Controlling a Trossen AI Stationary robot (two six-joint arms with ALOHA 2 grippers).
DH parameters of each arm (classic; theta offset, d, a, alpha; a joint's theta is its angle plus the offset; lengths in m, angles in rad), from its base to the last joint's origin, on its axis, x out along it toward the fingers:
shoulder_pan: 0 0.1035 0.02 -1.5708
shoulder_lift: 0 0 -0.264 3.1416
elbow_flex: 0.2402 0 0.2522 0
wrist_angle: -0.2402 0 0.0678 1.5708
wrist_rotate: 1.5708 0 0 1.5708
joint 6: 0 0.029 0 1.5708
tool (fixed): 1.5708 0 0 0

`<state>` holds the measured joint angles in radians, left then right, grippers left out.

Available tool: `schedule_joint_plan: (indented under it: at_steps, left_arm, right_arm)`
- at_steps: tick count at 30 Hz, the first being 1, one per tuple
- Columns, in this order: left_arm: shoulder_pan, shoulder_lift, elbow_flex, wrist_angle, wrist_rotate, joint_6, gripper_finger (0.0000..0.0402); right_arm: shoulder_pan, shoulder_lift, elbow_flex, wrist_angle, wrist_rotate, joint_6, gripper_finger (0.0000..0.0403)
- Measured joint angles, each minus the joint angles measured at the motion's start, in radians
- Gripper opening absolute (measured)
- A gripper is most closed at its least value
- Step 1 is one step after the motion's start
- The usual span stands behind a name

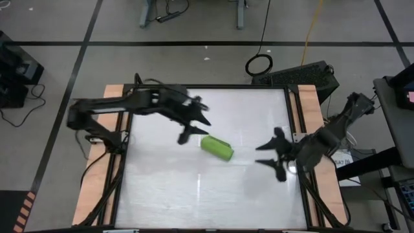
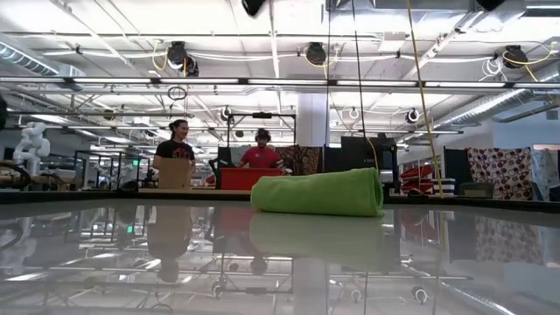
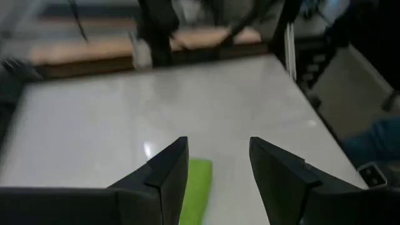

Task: Roll towel
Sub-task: Return to Home Position

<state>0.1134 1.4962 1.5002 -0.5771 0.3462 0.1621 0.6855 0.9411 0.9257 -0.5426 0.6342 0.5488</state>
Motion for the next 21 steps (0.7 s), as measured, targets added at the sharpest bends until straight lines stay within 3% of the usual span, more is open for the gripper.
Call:
schedule_joint_plan:
  at_steps: [5, 10, 15, 21]
  left_arm:
    - [-0.024, -0.175, -0.005, -0.014, -0.060, -0.003, 0.0176]
    - [-0.047, -0.333, -0.087, -0.016, -0.155, -0.080, 0.0176]
    - [-0.072, -0.495, -0.256, -0.005, -0.271, -0.187, 0.0176]
    - [-0.104, -0.691, -0.528, 0.181, -0.342, -0.347, 0.0176]
  right_arm:
    - [-0.075, -0.180, 0.000, 0.004, -0.003, -0.167, 0.0210]
    - [-0.130, -0.346, 0.000, 0.030, -0.016, -0.312, 0.0210]
    - [-0.166, -0.493, -0.037, 0.107, -0.051, -0.430, 0.0210]
    - [-0.184, -0.669, -0.196, 0.181, -0.065, -0.432, 0.0210]
